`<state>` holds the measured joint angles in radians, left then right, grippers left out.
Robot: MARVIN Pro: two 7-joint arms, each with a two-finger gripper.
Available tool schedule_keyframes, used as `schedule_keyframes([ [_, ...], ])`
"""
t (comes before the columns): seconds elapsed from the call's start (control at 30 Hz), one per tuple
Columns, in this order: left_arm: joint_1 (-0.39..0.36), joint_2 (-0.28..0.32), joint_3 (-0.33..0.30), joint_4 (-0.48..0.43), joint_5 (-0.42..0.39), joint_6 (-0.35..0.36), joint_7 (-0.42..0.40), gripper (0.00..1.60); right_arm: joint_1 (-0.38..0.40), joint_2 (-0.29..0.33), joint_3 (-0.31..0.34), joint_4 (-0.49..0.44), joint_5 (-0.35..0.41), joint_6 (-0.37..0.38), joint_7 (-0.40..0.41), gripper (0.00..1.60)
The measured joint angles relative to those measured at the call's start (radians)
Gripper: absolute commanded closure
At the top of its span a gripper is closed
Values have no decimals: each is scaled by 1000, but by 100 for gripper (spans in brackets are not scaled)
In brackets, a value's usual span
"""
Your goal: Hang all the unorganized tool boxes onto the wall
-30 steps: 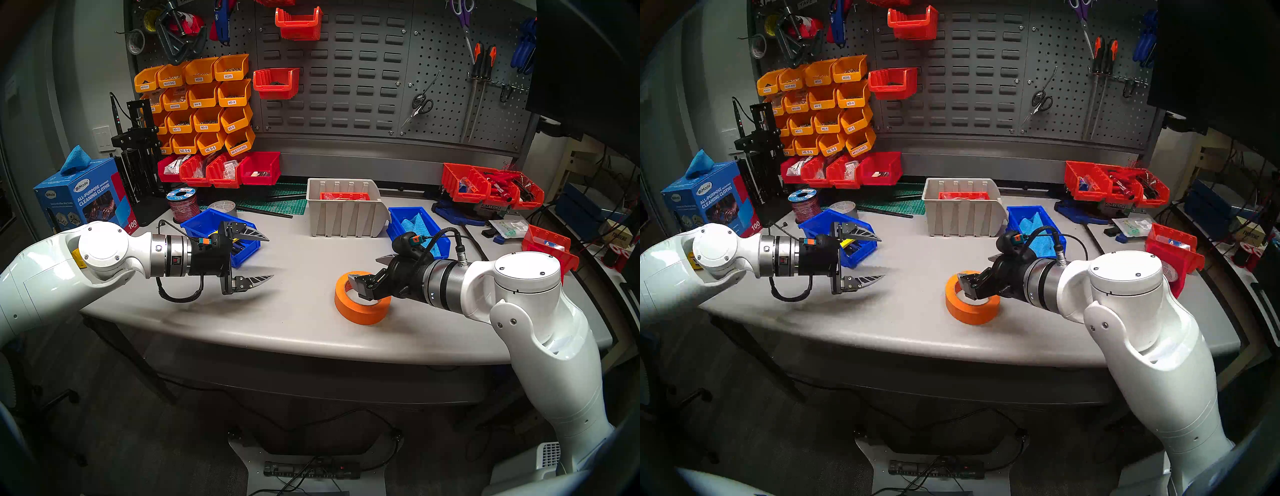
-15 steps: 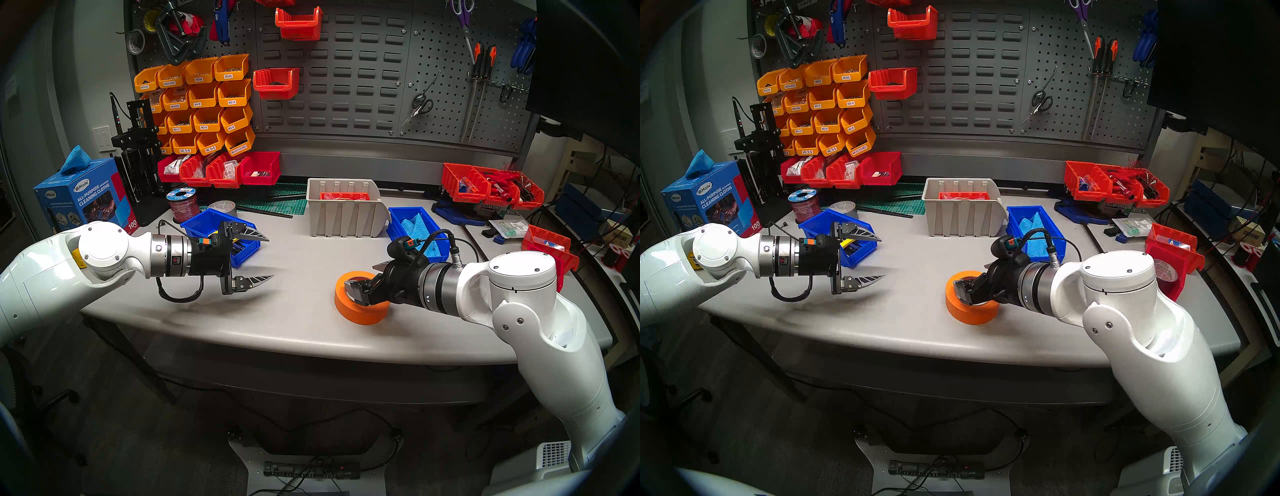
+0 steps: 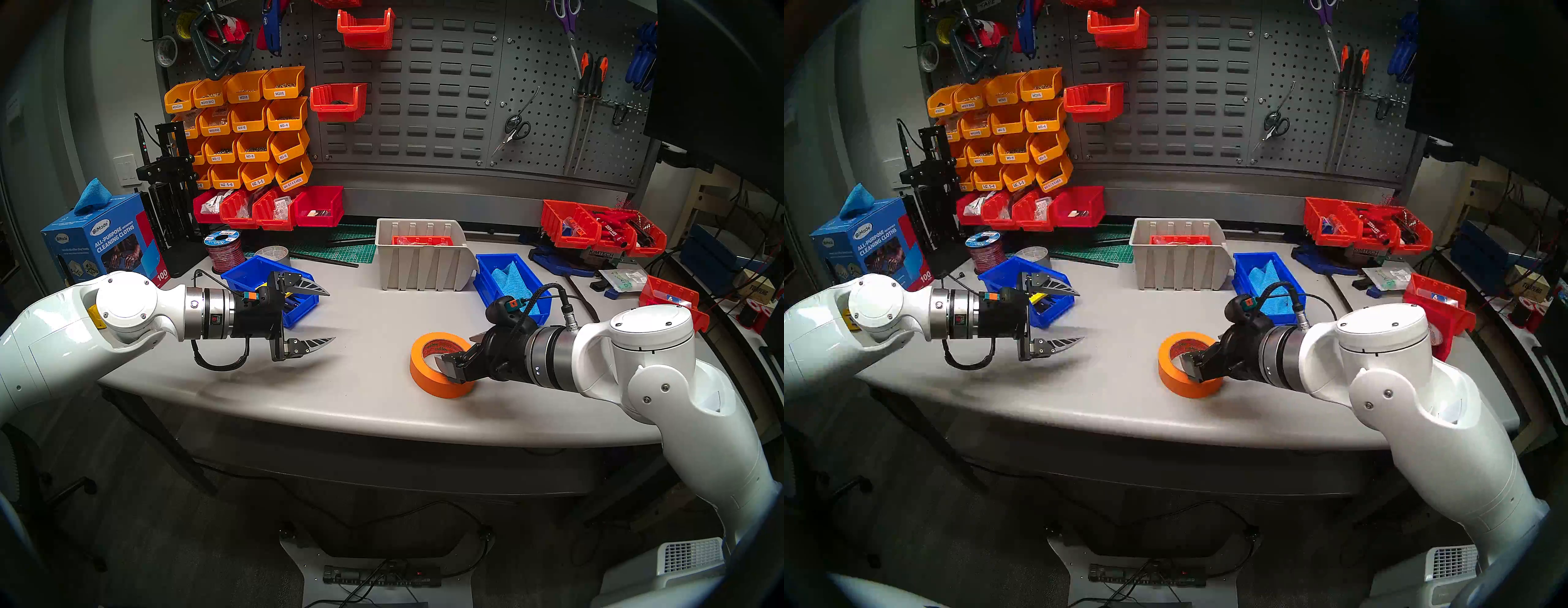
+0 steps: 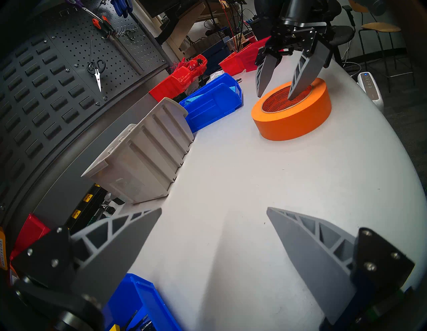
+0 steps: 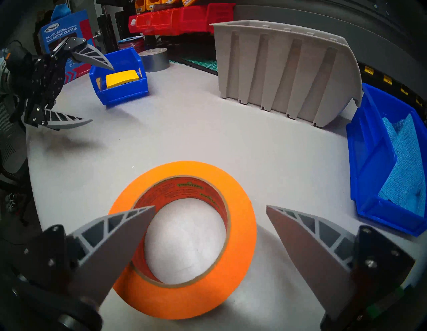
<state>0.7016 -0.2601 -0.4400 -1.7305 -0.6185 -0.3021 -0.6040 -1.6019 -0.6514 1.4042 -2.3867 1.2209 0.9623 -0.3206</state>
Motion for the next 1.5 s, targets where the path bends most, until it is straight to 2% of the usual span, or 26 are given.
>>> schedule_keyframes([
  [0.2, 0, 0, 0, 0, 0, 0, 0, 0, 1, 46, 7, -14, 82, -1, -58, 160],
  [0.43, 0, 0, 0, 0, 0, 0, 0, 0, 13, 82, 9, -20, 141, 0, -94, 160],
  [0.93, 0, 0, 0, 0, 0, 0, 0, 0, 88, 93, 16, -36, 207, 0, -139, 160],
  [1.2, 0, 0, 0, 0, 0, 0, 0, 0, 99, 119, 64, -46, 247, 0, -160, 160],
  [1.5, 0, 0, 0, 0, 0, 0, 0, 0, 70, 169, 173, -48, 269, 0, -163, 160],
])
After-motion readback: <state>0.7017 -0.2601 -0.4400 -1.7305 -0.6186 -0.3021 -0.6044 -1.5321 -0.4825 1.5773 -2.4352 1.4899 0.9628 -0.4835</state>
